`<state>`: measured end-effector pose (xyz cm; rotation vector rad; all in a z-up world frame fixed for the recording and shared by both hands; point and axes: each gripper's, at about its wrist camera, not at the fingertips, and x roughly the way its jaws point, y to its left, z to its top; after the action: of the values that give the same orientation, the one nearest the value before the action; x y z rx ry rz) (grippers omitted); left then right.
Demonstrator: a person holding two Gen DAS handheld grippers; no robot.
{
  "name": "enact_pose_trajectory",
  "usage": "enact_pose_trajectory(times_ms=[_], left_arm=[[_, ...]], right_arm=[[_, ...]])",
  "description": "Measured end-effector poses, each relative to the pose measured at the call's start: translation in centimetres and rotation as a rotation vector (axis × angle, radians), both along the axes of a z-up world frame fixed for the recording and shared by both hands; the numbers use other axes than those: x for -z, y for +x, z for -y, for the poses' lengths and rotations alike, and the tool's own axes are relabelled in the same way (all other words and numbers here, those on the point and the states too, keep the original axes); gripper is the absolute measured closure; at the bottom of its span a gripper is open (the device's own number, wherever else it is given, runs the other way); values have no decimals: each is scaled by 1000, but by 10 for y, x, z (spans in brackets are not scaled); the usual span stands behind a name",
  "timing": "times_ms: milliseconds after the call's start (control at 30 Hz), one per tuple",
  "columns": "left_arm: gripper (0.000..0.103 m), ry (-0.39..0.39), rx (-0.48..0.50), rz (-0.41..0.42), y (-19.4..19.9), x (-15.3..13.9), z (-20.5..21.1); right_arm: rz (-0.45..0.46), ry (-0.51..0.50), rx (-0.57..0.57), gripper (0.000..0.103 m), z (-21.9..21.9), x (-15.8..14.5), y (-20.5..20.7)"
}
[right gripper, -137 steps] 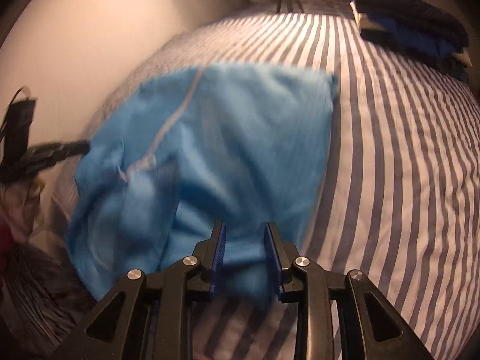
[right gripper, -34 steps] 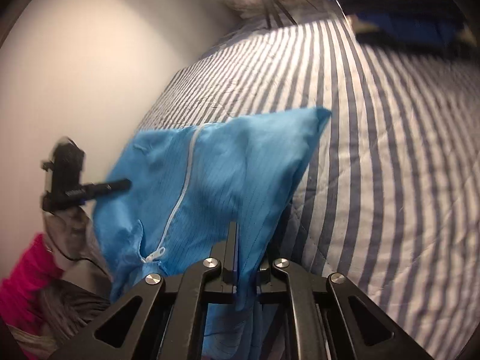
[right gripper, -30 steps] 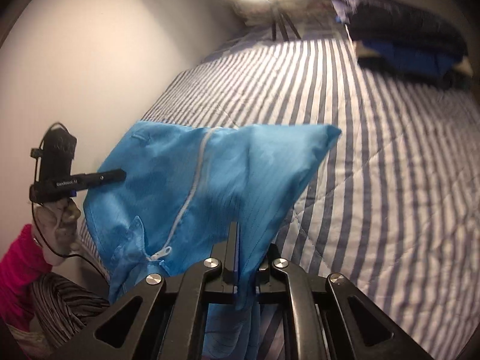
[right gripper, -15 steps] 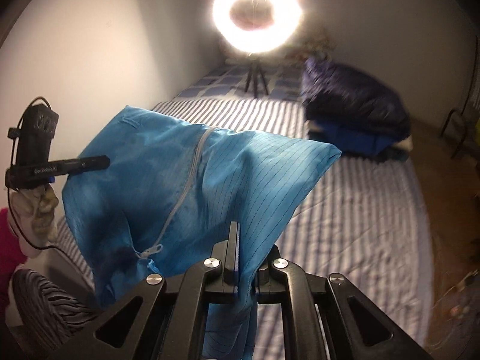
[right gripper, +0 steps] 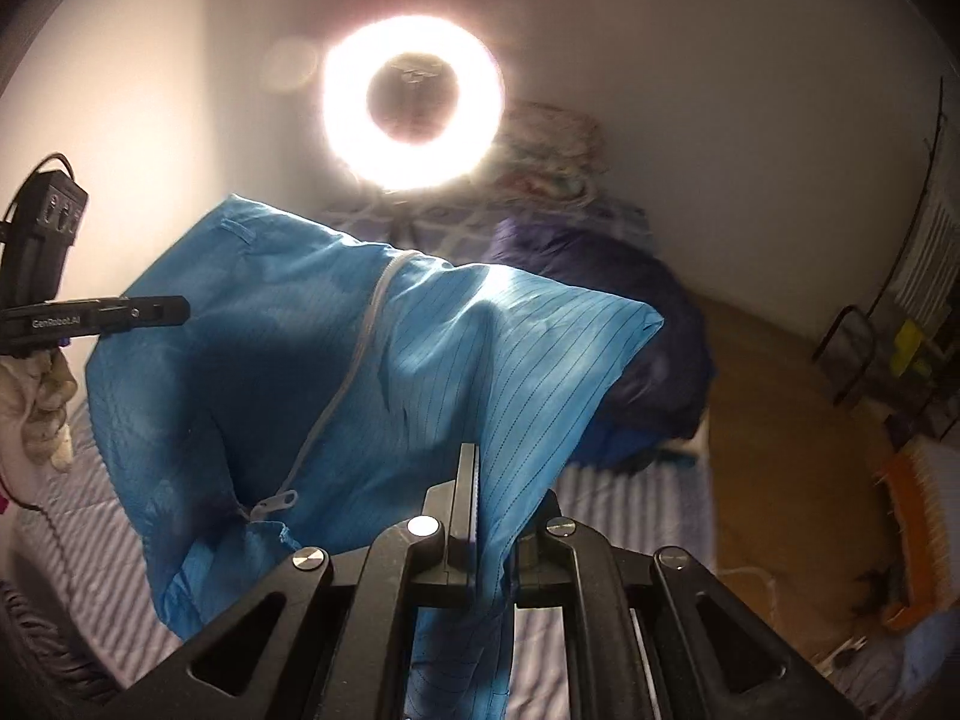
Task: Fold large clothes
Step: 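Carry the folded coat with the left gripper toward the clothes stack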
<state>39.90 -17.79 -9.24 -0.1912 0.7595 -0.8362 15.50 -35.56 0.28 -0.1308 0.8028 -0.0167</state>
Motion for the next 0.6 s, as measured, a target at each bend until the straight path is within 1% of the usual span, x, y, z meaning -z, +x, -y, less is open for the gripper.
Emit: enact_pose_trajectory(times_ms=[167,333,467,600], left_arm=[[99,-9,-5,26,53,-6,44],[99,-22,-10,37,103,-6,86],[99,-19,-9,48,129,-5,113],[99,-24,-17,73,154,-4,137]], right_arm=[[11,-73,41,99,36,-4,52],[24,-122,81,99,69,-4,99],[37,-160,107,99,99,-8,136],[61,-168,130,99,132,-8,173]])
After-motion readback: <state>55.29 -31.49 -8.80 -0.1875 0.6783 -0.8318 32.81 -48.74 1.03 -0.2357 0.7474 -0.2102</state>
